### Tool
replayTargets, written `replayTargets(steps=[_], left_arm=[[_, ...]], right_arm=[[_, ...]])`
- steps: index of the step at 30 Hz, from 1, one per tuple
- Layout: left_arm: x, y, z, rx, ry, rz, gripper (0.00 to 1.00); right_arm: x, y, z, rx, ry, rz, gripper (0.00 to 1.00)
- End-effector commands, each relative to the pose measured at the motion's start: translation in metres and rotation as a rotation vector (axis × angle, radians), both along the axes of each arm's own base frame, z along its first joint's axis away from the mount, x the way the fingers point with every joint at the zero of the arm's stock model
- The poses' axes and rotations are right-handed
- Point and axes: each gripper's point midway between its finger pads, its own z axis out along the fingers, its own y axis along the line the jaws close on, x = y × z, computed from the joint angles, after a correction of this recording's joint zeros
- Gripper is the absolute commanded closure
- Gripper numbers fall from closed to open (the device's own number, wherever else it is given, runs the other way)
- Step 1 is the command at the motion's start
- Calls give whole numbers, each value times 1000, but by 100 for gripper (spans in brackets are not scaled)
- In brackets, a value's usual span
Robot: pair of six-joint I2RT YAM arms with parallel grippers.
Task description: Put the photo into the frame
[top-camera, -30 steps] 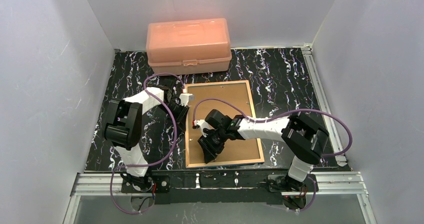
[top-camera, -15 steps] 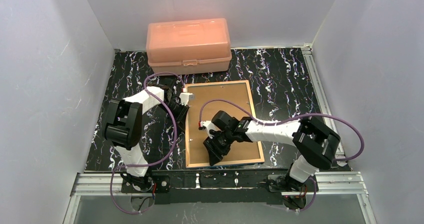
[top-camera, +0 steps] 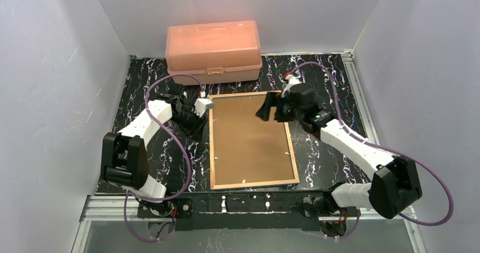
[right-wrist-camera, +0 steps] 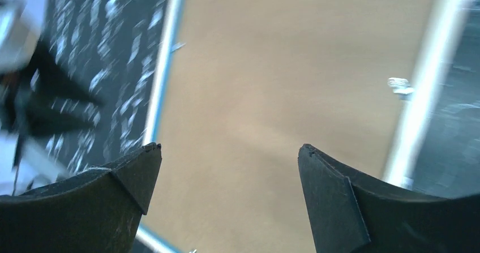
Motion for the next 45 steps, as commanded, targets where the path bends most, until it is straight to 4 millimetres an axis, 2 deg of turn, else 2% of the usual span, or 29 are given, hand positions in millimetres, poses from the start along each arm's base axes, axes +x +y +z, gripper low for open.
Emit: replayTargets(steps=[1, 6, 9, 11, 14, 18, 21, 26, 30, 36, 39, 45], left_arm=[[-28, 4, -18, 72, -48, -204, 61], [-48, -5, -40, 120, -55, -357, 65], [-59, -11, -50, 125, -39, -420, 68], [-65, -15, -56, 125, -42, -455, 69], [-77, -25, -61, 112, -44, -512, 69], [-86, -37, -68, 105, -23, -551, 69], [-85, -47, -69, 97, -14, -562, 69], [-80, -65, -70, 86, -9, -556, 70], [-79, -78, -68, 77, 5, -557, 71], [-101, -99, -56, 31, 65, -573, 71], [-109, -108, -51, 11, 79, -577, 71], [-108, -119, -50, 0, 59, -570, 71]], right_arm=[[40, -72, -36, -80, 71, -373, 1], [70, -112, -64, -116, 124, -533, 1], [88, -117, -80, -109, 141, -558, 1], [100, -114, -89, -98, 148, -549, 1], [116, -97, -96, -45, 172, -488, 1], [132, -77, -115, -14, 237, -433, 1], [145, -58, -111, 62, 234, -403, 1], [161, -3, -98, 92, 213, -280, 1], [153, 35, -104, 93, 249, -190, 1], [124, 56, -108, 102, 272, -151, 1], [110, 74, -112, 119, 289, -99, 1], [86, 125, -96, 193, 284, 56, 1]])
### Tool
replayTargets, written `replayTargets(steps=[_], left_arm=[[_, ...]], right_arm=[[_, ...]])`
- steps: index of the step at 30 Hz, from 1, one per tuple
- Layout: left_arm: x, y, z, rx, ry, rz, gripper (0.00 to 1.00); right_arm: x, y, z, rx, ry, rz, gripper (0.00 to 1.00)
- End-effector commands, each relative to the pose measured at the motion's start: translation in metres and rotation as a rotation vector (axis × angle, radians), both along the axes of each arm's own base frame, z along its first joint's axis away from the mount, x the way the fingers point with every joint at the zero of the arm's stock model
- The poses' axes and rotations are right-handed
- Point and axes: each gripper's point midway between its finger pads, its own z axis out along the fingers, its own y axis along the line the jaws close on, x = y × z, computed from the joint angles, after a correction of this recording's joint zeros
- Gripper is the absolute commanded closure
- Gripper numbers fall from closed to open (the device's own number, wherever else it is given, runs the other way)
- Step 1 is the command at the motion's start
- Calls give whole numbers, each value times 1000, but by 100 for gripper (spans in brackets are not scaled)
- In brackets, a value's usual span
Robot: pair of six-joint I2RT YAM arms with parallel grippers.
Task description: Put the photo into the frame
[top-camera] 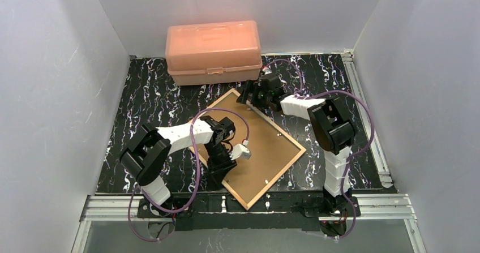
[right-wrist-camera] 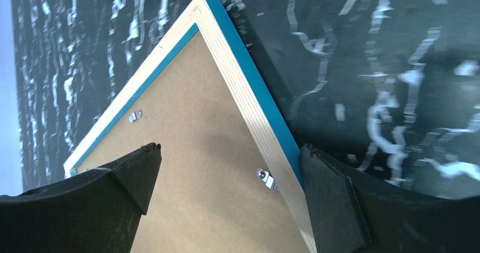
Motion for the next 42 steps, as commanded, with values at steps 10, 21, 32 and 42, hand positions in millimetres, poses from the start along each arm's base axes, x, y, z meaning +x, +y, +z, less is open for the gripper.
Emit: replayTargets(steps=[10, 21, 32, 42], left_arm=[[58, -53, 1, -134, -201, 76, 73], [57, -4, 99, -215, -199, 200, 73], [191, 197, 80, 37, -280, 800, 76], [202, 250, 10, 177, -308, 913, 84]], right_arm=[[-63, 107, 47, 161, 71, 360, 1], [-44, -45, 87, -156, 13, -8, 1], [-193, -102, 37, -202, 300, 0, 1], [-236, -99, 6, -74, 424, 12, 1]])
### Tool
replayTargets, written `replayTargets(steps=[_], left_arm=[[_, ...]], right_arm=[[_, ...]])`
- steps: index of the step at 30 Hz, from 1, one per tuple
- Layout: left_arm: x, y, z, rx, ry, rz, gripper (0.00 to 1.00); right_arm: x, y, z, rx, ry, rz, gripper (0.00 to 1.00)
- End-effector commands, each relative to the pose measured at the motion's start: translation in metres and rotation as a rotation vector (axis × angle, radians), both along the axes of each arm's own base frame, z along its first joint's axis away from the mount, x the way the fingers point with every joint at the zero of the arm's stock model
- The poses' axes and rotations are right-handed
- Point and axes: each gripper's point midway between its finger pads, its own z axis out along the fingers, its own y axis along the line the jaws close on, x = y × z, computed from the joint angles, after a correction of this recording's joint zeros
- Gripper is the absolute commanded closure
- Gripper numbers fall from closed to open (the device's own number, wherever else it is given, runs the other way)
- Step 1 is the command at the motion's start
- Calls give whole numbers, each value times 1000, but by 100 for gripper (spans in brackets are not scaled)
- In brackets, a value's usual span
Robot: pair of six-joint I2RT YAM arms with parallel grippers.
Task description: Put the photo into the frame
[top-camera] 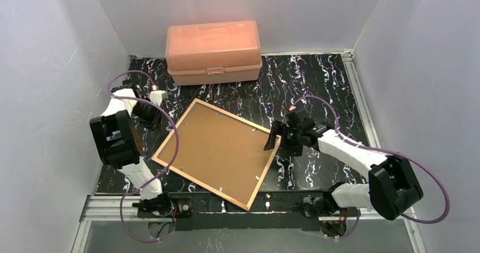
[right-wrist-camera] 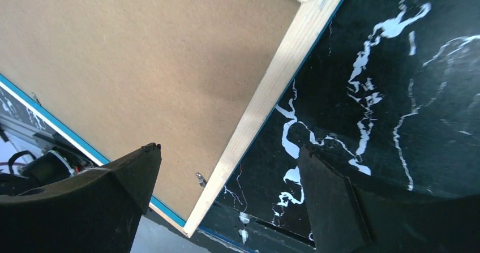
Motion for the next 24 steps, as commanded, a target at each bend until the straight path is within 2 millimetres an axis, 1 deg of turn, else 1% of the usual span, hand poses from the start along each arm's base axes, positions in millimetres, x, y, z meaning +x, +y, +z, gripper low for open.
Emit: replayTargets(steps=[1, 4, 8, 11, 15, 18, 20, 23, 24], left_arm=[[-3, 2, -24, 64, 13, -19, 86], [-17, -10, -33, 23, 48, -36, 88], [-36, -29, -39, -7, 74, -100, 89], [-47, -42, -40, -47, 99, -126, 90], [-60, -68, -36, -102, 125, -186, 90], [-69, -93, -33, -136, 133, -246, 90], [-75, -110, -32, -164, 149, -272, 90], [-91, -138, -32, -208, 193, -324, 90], [-97, -145, -33, -218, 206, -337, 90]], right_arm=[[-4, 21, -7, 129, 49, -22, 1], [5, 31, -8, 183, 44, -35, 1], [33, 39, -4, 219, 3, -51, 1], [60, 45, -3, 223, -4, -46, 1], [99, 44, 6, 229, -49, -60, 1], [124, 38, 10, 217, -78, -69, 1], [139, 28, 11, 203, -88, -89, 1], [152, 10, 7, 154, -95, -109, 1], [153, 2, 5, 123, -98, -112, 1]])
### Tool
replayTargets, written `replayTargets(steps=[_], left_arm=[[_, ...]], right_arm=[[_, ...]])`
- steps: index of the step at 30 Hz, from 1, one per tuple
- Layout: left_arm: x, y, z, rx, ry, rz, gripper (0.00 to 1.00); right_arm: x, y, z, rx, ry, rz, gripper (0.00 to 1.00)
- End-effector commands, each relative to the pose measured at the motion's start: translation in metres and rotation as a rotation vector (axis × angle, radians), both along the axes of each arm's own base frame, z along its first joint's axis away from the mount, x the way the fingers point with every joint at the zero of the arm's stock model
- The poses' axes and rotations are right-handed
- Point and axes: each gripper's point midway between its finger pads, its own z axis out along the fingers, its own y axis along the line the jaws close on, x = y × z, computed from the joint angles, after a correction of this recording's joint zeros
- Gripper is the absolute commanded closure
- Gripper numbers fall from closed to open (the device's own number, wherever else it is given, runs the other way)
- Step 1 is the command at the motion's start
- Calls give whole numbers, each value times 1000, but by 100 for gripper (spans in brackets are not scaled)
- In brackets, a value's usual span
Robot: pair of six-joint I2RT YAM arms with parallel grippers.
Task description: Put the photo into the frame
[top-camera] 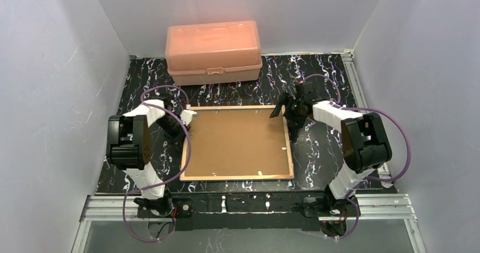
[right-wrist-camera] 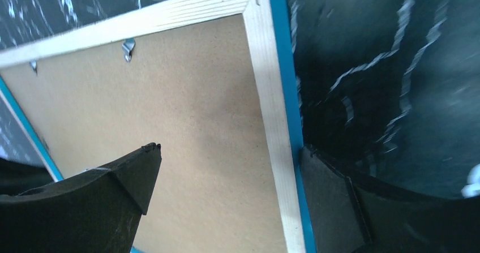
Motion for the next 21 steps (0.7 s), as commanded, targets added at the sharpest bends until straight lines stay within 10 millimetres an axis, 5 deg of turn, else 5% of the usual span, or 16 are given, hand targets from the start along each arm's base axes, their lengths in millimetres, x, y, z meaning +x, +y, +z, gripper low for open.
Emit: replayTargets(steps=[1, 6, 11, 15, 18, 21], left_arm=[[-41, -72, 14, -225, 118, -49, 90], [-53, -85, 22, -274, 158, -46, 90], [-27, -68, 49, -289, 69, 34, 88], [2, -59, 63, -334, 61, 187, 82], [16, -59, 53, -331, 84, 270, 83], [22, -62, 44, -343, 107, 319, 83]], right_arm=[[18, 5, 30, 24, -76, 63, 1], [26, -30, 59, -145, -184, 11, 1], [20, -35, 98, -132, -290, -37, 1], [-2, 36, 111, 12, -336, 80, 1], [-34, 111, 108, 132, -315, 229, 1], [-54, 161, 103, 220, -298, 330, 2]])
